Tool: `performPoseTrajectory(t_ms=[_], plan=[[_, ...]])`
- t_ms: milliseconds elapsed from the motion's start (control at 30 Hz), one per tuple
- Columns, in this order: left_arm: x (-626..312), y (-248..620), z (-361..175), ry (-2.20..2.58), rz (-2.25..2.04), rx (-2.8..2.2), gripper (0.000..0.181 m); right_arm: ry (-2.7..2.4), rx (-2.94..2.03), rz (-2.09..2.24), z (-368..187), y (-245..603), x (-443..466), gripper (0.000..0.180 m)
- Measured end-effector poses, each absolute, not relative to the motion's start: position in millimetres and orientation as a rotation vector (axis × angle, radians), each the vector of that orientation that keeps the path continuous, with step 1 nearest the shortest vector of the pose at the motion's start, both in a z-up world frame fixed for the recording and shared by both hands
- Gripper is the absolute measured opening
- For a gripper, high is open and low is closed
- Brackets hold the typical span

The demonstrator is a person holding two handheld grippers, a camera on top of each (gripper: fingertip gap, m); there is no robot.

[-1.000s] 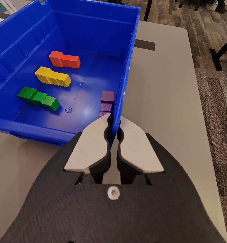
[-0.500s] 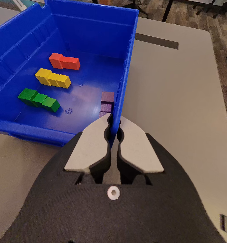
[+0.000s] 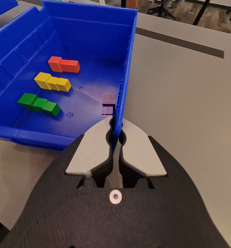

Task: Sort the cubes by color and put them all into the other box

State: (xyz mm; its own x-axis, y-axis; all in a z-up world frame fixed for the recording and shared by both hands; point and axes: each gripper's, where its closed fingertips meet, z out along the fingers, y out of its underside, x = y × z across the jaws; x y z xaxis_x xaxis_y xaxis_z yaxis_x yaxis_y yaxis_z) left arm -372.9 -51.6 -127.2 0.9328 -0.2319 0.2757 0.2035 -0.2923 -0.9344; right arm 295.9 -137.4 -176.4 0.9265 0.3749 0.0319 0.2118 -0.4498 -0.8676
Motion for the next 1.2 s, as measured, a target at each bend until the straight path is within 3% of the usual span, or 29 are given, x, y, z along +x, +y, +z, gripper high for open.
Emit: performPoseTrajectory(t_ms=[900,933,1067,1200], plan=[[-467,-115,-137,-0.175,-0.324,-1.759,0.003,-0.8,-1.971,0.453,-177,-103,93,0.004],[-469,-118,-137,-0.181,-0.32,-1.759,0.003,-0.815,-1.966,0.432,-176,-102,93,0.006],[-478,-128,-139,-0.209,-0.306,-1.757,0.003,-0.871,-1.867,0.322,-151,-103,110,0.041],[-483,-140,-139,-0.233,-0.295,-1.751,0.003,-1.312,-1.552,0.215,-122,-149,88,0.036]])
